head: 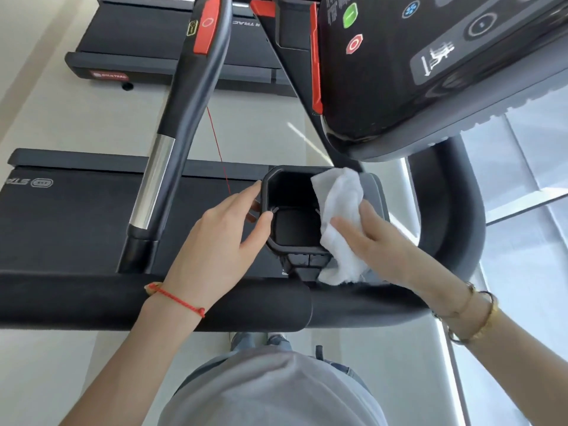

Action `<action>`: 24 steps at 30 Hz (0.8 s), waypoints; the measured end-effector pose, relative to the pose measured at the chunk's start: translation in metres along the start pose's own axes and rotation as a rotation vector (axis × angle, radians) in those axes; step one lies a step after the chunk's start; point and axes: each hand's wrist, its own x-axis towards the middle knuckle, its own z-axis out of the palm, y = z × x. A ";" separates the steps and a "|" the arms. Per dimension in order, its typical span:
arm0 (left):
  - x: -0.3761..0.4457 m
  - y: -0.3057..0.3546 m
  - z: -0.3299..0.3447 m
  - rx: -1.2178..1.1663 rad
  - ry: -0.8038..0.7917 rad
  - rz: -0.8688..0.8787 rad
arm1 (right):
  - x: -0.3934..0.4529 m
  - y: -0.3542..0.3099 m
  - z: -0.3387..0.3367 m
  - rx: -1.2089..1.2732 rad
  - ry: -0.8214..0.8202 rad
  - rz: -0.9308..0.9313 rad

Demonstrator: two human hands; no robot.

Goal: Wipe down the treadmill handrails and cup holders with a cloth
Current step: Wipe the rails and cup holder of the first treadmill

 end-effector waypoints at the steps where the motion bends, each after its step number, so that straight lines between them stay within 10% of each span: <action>1: 0.000 0.000 0.000 -0.001 0.003 0.003 | 0.005 -0.005 -0.002 -0.022 0.020 -0.015; 24: 0.000 -0.003 0.001 -0.006 0.008 0.012 | -0.001 -0.027 -0.001 -0.405 0.262 -0.543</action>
